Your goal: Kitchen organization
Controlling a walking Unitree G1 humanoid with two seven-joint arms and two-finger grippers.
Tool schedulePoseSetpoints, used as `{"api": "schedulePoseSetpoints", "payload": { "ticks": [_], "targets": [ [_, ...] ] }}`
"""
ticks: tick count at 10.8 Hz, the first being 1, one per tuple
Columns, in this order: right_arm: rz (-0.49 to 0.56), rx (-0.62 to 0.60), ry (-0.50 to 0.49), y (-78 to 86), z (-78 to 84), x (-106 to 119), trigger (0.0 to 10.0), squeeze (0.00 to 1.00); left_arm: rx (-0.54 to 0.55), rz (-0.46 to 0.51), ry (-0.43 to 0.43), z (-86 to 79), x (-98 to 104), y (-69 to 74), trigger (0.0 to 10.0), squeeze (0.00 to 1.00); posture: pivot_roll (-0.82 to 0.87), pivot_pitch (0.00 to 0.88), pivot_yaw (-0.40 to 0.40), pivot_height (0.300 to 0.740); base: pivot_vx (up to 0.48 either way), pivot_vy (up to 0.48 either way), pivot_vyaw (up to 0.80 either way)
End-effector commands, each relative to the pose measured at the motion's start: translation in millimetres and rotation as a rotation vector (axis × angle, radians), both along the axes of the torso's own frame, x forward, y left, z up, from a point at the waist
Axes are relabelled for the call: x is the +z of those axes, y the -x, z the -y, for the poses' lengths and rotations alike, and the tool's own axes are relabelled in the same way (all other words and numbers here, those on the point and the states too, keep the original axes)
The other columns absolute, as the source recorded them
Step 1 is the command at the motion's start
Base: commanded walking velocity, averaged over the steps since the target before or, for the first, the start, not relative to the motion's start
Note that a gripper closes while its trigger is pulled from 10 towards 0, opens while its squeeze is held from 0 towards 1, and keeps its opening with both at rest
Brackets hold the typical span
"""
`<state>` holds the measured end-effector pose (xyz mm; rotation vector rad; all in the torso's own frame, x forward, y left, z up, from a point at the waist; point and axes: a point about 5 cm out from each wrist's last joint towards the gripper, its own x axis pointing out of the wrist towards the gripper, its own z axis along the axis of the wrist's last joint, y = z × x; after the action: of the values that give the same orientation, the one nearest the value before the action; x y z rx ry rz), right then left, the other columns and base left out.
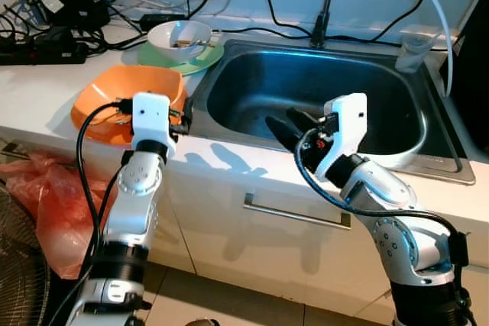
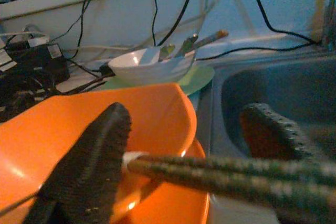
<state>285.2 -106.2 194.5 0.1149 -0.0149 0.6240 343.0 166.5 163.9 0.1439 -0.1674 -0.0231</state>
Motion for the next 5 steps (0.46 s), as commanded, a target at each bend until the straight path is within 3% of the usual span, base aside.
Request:
{"api": "schedulePoseSetpoints", "payload": {
  "ticks": [1, 2, 5],
  "targets": [
    [0.024, 0.0, 0.0, 2.3, -0.9, 3.6, 10.0, 0.0, 0.004, 0.014, 0.002, -2.5, 4.0, -2.5, 1.2, 0.0, 0.0, 0.0, 0.046, 0.74, 0.0, 0.0, 0.0],
    [0.026, -0.004, 0.0, 2.6, -1.0, 3.8, 10.0, 0.0, -0.002, 0.017, 0.004, -2.1, 3.8, -3.1, 0.0, 0.0, 0.0, 0.0, 0.047, 0.74, 0.0, 0.0, 0.0],
    [0.025, -0.009, 0.003, 2.9, -1.2, 3.0, 10.0, 0.0, -0.012, 0.022, 0.001, -1.4, 2.3, -3.6, 0.0, 0.0, 0.0, 0.0, 0.047, 0.74, 0.0, 0.0, 0.0]
  ]
}}
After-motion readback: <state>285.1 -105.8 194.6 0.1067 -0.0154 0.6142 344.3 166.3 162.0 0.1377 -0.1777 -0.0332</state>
